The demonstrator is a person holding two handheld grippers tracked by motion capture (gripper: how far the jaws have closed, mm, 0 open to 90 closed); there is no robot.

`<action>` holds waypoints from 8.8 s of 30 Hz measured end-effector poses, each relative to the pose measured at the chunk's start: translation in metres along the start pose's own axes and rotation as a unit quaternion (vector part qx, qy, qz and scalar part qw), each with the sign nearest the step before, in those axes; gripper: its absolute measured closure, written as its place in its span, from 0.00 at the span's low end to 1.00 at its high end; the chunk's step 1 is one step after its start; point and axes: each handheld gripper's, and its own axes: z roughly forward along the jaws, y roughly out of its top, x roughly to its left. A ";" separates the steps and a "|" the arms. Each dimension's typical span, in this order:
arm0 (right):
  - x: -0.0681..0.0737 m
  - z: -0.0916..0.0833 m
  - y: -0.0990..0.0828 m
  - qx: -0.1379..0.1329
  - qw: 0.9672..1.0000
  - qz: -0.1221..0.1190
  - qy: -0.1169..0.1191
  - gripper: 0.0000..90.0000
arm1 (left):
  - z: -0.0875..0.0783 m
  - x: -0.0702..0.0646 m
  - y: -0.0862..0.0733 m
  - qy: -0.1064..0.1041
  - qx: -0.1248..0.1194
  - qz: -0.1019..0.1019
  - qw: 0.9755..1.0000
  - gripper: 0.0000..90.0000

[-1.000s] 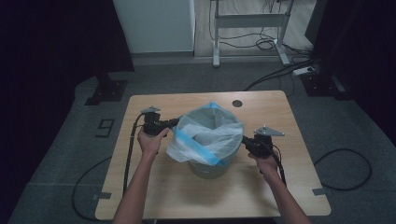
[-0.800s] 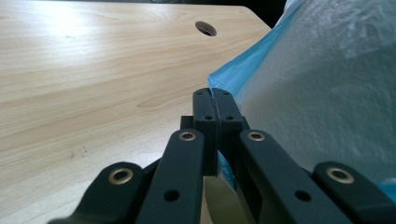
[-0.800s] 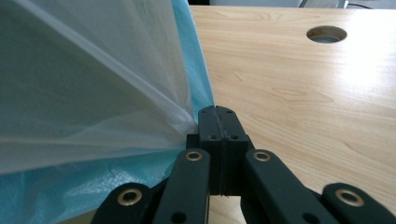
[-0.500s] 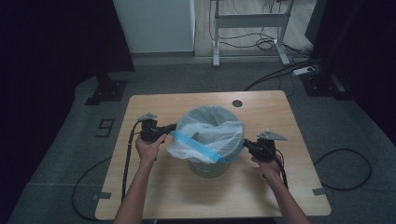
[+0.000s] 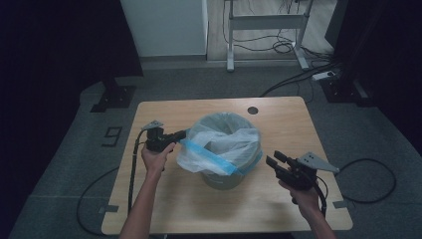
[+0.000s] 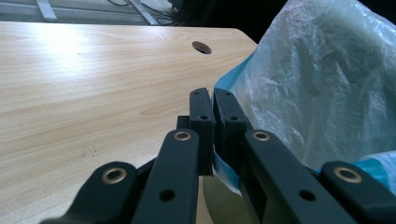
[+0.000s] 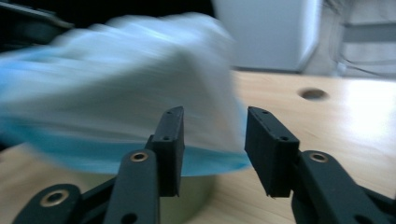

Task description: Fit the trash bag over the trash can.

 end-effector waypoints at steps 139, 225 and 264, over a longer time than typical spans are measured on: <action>-0.015 -0.013 -0.061 0.050 0.997 0.007 0.057 0.53 | 0.056 -0.138 0.066 -0.067 0.288 0.303 0.906 0.73; -0.026 -0.022 -0.062 0.046 0.998 0.015 0.031 0.52 | 0.104 -0.187 0.075 -0.091 0.287 0.318 0.899 0.63; -0.027 -0.020 -0.061 0.045 0.999 0.013 0.018 0.51 | -0.102 -0.097 0.024 0.011 0.039 0.214 0.976 0.28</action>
